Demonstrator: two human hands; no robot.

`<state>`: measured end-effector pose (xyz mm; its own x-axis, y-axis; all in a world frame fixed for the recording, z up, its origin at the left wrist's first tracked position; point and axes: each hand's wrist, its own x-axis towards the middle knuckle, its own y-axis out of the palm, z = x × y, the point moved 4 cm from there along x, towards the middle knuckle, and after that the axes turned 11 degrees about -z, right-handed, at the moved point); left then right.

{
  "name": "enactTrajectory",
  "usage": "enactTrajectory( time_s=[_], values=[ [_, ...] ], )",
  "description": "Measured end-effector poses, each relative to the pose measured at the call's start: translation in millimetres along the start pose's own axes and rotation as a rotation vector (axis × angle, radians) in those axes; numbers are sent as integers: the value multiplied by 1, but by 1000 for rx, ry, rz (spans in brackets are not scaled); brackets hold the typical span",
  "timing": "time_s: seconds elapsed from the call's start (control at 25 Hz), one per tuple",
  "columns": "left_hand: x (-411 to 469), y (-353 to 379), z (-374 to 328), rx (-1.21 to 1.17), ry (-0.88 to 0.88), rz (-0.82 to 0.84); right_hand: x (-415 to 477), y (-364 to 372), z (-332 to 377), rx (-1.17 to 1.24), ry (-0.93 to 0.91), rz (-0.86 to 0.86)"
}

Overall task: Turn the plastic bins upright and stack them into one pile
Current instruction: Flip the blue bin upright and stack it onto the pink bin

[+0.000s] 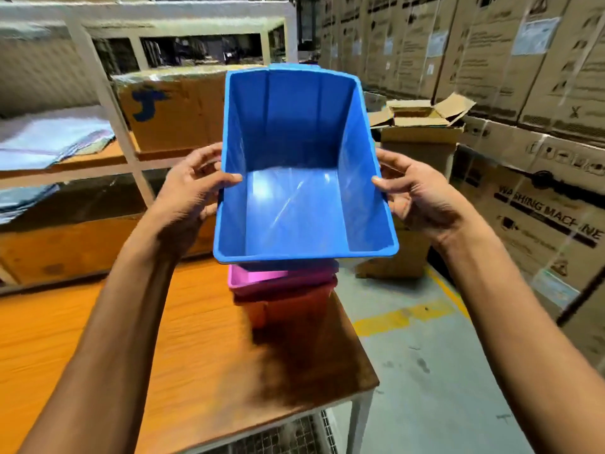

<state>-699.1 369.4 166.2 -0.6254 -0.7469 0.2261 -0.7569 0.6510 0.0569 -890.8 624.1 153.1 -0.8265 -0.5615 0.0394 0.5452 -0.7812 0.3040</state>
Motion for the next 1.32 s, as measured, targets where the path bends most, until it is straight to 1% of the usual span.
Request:
enactTrajectory(
  time_s=[0.08, 0.2, 0.32, 0.44, 0.56, 0.68, 0.76, 0.84, 0.88, 0.96, 1.04, 1.08, 1.12, 1.2, 1.24, 1.32],
  values=[
    [7, -4, 2, 3, 11, -49, 25, 8, -4, -80, -55, 11],
    [15, -11, 13, 8, 36, -134, 47, 24, -12, -129, -90, 52],
    [19, -20, 23, 19, 52, -251, 63, 34, -27, -152, -85, 57],
    [21, -26, 21, 65, 91, -296, 73, 43, -35, -198, -83, 34],
    [28, -36, 20, 95, 142, -267, 85, 55, -27, -214, -139, -46],
    [32, -42, 13, 165, 248, -233, 99, 58, -10, -300, -300, -162],
    [33, -46, 5, 202, 310, -204, 104, 60, 10, -457, -463, -267],
    [39, -51, -2, 258, 362, -129, 102, 67, 36, -700, -655, -371],
    [42, -53, -6, 287, 389, -58, 102, 72, 46, -810, -735, -385],
    [47, -55, -11, 375, 476, 72, 98, 85, 56, -956, -790, -282],
    [54, -56, -21, 469, 573, 69, 94, 96, 53, -1009, -775, -176],
    [61, -59, -26, 515, 625, 20, 94, 99, 50, -1022, -776, -185],
    [67, -59, -31, 586, 701, -50, 93, 101, 47, -1028, -784, -228],
    [68, -55, -38, 776, 869, -269, 94, 98, 40, -989, -791, -367],
    [63, -51, -39, 798, 901, -402, 95, 96, 35, -937, -779, -429],
    [45, -37, -36, 688, 862, -626, 95, 90, 25, -816, -713, -547]
  ],
)
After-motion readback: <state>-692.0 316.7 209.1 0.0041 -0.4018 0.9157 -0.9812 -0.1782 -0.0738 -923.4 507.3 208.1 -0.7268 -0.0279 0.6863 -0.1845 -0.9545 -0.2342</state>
